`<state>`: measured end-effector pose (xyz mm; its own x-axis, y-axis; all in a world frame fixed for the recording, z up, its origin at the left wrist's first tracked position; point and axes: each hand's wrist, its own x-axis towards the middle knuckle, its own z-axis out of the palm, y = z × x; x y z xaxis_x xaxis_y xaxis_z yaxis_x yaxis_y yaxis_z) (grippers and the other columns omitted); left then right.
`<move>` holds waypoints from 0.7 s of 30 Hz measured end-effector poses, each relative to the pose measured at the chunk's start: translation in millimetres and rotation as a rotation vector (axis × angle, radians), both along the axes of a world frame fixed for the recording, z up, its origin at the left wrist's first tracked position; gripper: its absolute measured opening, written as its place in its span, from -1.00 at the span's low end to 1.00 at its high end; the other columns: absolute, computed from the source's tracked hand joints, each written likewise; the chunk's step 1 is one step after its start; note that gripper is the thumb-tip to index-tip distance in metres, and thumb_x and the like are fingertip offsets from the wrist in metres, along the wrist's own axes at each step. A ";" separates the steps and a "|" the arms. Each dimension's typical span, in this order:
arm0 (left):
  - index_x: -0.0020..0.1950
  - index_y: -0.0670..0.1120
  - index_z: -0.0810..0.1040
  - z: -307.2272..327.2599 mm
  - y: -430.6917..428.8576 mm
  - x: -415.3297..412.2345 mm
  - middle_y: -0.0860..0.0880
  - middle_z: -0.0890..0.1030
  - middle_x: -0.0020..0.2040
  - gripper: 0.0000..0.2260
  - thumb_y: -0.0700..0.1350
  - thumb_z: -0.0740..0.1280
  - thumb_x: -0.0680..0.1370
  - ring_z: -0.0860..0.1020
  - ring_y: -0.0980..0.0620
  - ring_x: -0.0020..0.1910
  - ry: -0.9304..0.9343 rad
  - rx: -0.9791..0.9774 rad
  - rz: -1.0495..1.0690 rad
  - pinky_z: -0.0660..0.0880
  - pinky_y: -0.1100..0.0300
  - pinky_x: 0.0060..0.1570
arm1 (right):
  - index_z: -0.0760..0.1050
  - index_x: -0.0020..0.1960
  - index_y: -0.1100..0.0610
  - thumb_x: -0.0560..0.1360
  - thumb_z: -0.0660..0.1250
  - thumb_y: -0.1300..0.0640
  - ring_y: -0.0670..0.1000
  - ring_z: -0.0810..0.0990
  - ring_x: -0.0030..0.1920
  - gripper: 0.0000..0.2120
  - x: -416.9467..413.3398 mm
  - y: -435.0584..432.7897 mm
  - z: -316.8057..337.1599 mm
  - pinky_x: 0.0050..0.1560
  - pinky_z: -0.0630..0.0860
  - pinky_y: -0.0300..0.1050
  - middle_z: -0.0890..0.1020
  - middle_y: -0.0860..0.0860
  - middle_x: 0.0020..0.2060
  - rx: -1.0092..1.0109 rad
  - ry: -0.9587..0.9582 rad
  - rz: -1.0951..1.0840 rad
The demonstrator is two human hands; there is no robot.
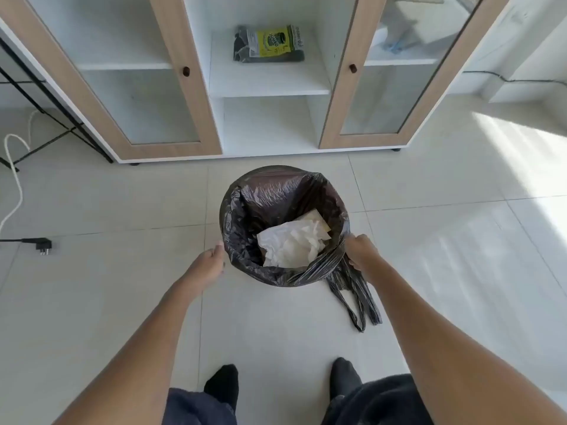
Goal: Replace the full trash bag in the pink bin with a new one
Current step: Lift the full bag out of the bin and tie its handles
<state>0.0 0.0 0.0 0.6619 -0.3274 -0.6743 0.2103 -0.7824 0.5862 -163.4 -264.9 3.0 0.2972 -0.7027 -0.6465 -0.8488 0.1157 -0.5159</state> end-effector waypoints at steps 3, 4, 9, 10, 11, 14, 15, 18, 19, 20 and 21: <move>0.17 -0.04 0.47 -9.7 -19.8 5.4 -0.08 0.58 0.11 -0.61 0.17 -0.01 0.67 0.59 -0.10 0.06 0.095 -0.100 0.164 0.52 0.04 0.13 | 0.40 0.27 0.24 0.63 0.02 0.03 0.17 0.60 0.04 -0.63 8.8 -2.6 -3.0 0.10 0.58 0.07 0.54 0.13 0.02 0.087 -0.010 -0.062; 0.24 -0.08 0.48 -10.8 -23.7 7.3 -0.10 0.59 0.17 -0.60 0.15 0.02 0.67 0.60 -0.12 0.09 0.116 -0.120 0.213 0.55 0.02 0.11 | 0.41 0.22 0.23 0.63 0.02 0.07 0.19 0.62 0.00 -0.68 10.5 -2.5 -2.6 0.13 0.58 0.10 0.56 0.14 -0.01 0.136 -0.014 -0.086; 0.17 -0.20 0.51 -14.9 -33.6 9.7 -0.19 0.61 0.10 -0.73 -0.05 0.13 0.69 0.61 -0.13 -0.03 0.158 -0.196 0.339 0.58 0.02 -0.06 | 0.48 0.20 0.24 0.60 0.04 0.21 0.20 0.69 -0.08 -0.69 9.2 -11.2 -13.5 -0.06 0.66 0.07 0.64 0.19 0.00 0.252 -0.091 -0.216; 0.16 -0.20 0.51 -14.2 -33.5 10.0 -0.18 0.61 0.08 -0.75 -0.07 0.15 0.69 0.61 -0.12 -0.08 0.167 -0.203 0.348 0.58 0.01 -0.07 | 0.50 0.19 0.24 0.60 0.05 0.23 0.18 0.67 -0.11 -0.70 8.5 -12.4 -14.5 -0.06 0.66 0.07 0.63 0.17 -0.03 0.289 -0.116 -0.251; 0.15 -0.21 0.51 -14.5 -32.8 10.7 -0.18 0.61 0.06 -0.77 -0.08 0.16 0.68 0.62 -0.11 -0.12 0.178 -0.215 0.356 0.57 -0.01 -0.08 | 0.50 0.18 0.25 0.59 0.07 0.24 0.18 0.65 -0.12 -0.71 7.3 -12.5 -14.9 -0.03 0.65 0.09 0.61 0.17 -0.06 0.330 -0.149 -0.290; 0.15 -0.26 0.49 -16.4 -28.6 12.9 -0.22 0.61 0.06 -0.78 -0.12 0.20 0.67 0.63 -0.11 -0.18 0.211 -0.234 0.369 0.57 -0.02 -0.09 | 0.51 0.12 0.24 0.57 0.10 0.22 0.22 0.62 -0.02 -0.74 3.4 -11.5 -16.7 0.10 0.60 0.20 0.60 0.20 -0.03 0.471 -0.232 -0.432; 0.15 -0.27 0.48 -17.5 -27.5 13.2 -0.23 0.61 0.07 -0.78 -0.12 0.21 0.67 0.63 -0.12 -0.17 0.223 -0.235 0.368 0.56 -0.03 -0.08 | 0.51 0.09 0.23 0.56 0.09 0.23 0.23 0.62 -0.01 -0.75 2.4 -10.8 -18.0 0.09 0.59 0.20 0.60 0.21 -0.01 0.513 -0.248 -0.475; 0.19 -0.30 0.46 -17.6 -24.6 12.4 -0.25 0.61 0.09 -0.77 -0.14 0.21 0.67 0.63 -0.17 -0.11 0.266 -0.230 0.374 0.56 -0.04 -0.02 | 0.48 -0.01 0.20 0.55 0.06 0.28 0.20 0.61 -0.06 -0.77 -2.6 -10.3 -20.4 -0.04 0.58 0.12 0.59 0.18 -0.03 0.573 -0.256 -0.542; 0.21 -0.31 0.46 -18.1 -24.0 12.5 -0.26 0.60 0.10 -0.75 -0.14 0.20 0.67 0.63 -0.19 -0.07 0.278 -0.228 0.375 0.55 -0.04 -0.01 | 0.47 -0.04 0.18 0.56 0.06 0.30 0.17 0.60 -0.09 -0.79 -4.4 -10.6 -20.5 -0.09 0.56 0.11 0.59 0.16 -0.07 0.587 -0.250 -0.547; 0.24 -0.31 0.45 -17.7 -23.4 12.5 -0.26 0.60 0.11 -0.74 -0.15 0.20 0.67 0.62 -0.21 -0.04 0.292 -0.225 0.376 0.55 -0.04 0.01 | 0.47 -0.07 0.17 0.57 0.07 0.30 0.15 0.59 -0.12 -0.79 -5.4 -11.6 -21.2 -0.11 0.54 0.10 0.58 0.14 -0.10 0.606 -0.242 -0.549; 0.26 -0.32 0.44 -17.0 -22.9 12.4 -0.27 0.60 0.12 -0.74 -0.16 0.18 0.68 0.61 -0.22 -0.01 0.310 -0.220 0.376 0.54 -0.05 0.02 | 0.47 -0.08 0.17 0.59 0.07 0.31 0.13 0.58 -0.13 -0.78 -6.0 -12.4 -22.5 -0.09 0.52 0.08 0.57 0.13 -0.12 0.633 -0.247 -0.559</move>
<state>12.4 -22.9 -17.0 0.5417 -0.2618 -0.7988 0.6413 -0.4856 0.5940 -169.4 -277.3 -19.5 0.1998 -0.3187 -0.9266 -0.4545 0.8076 -0.3758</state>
